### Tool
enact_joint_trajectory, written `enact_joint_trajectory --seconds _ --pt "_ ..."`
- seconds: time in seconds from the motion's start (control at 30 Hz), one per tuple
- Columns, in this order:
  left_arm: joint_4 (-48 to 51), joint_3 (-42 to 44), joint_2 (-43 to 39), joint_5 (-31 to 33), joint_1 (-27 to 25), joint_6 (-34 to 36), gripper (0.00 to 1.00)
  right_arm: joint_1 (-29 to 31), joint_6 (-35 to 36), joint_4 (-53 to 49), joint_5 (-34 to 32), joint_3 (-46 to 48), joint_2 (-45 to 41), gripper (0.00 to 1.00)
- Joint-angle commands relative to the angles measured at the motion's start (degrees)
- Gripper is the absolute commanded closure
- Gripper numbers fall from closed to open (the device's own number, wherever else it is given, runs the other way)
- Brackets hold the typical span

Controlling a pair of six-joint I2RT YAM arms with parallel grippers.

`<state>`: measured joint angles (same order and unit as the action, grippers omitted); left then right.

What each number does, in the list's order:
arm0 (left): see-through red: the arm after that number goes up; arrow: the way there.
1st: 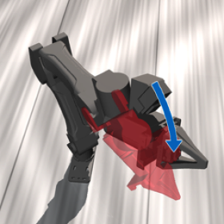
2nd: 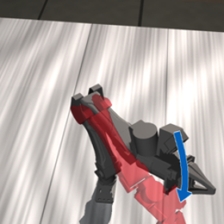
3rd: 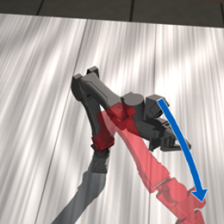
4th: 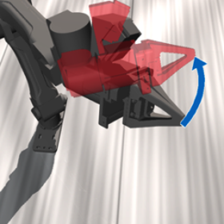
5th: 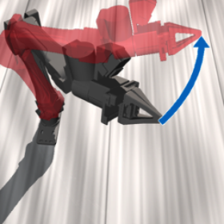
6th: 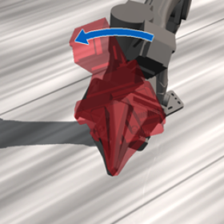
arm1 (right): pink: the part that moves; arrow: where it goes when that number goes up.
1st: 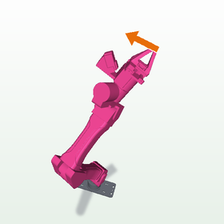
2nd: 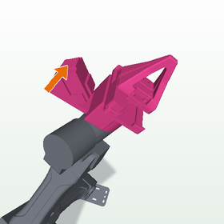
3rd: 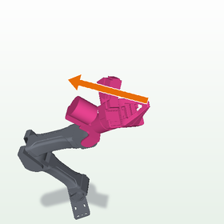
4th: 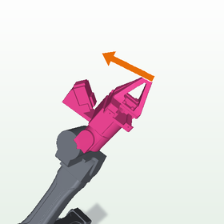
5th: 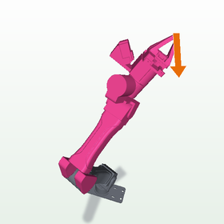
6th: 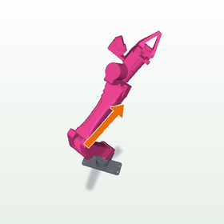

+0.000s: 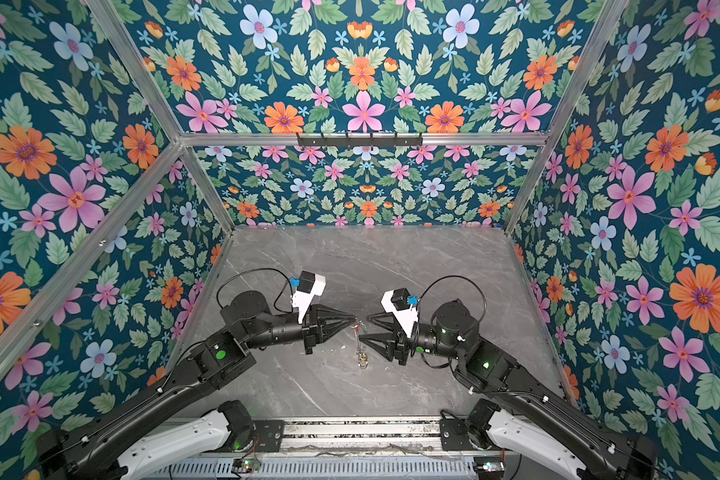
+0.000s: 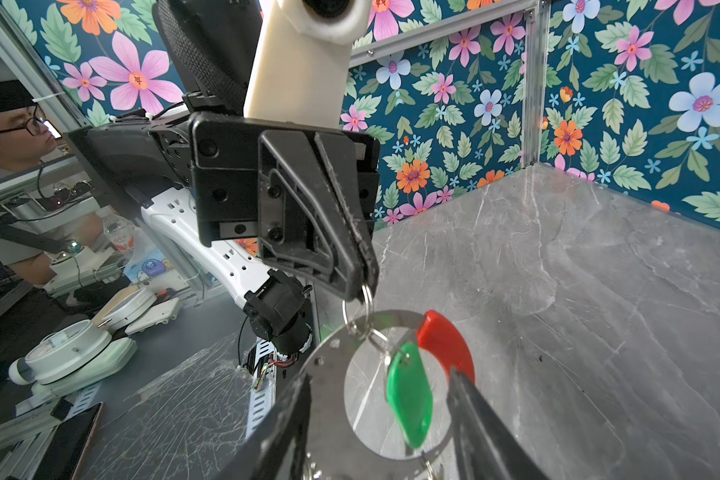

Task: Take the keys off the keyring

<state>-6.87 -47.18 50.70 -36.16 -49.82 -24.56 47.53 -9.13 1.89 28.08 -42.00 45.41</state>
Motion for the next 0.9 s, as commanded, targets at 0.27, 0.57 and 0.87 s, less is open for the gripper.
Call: enact_joint_trajectory --seconds 0.27,0.57,0.87 --pt "-5.17 0.9 -0.34 -0.88 0.05 -1.56 1.0 0.28 -0.17 2.56 -1.31 -1.37 2.64 0.53" --pt "-6.16 1.39 -0.86 -0.54 0.03 -2.06 1.0 0.36 0.45 1.89 -1.29 -2.47 4.24 0.63" --pt "-7.32 2.26 -1.12 0.06 0.0 -2.75 1.0 1.15 1.59 0.15 -1.79 -3.85 4.95 0.78"
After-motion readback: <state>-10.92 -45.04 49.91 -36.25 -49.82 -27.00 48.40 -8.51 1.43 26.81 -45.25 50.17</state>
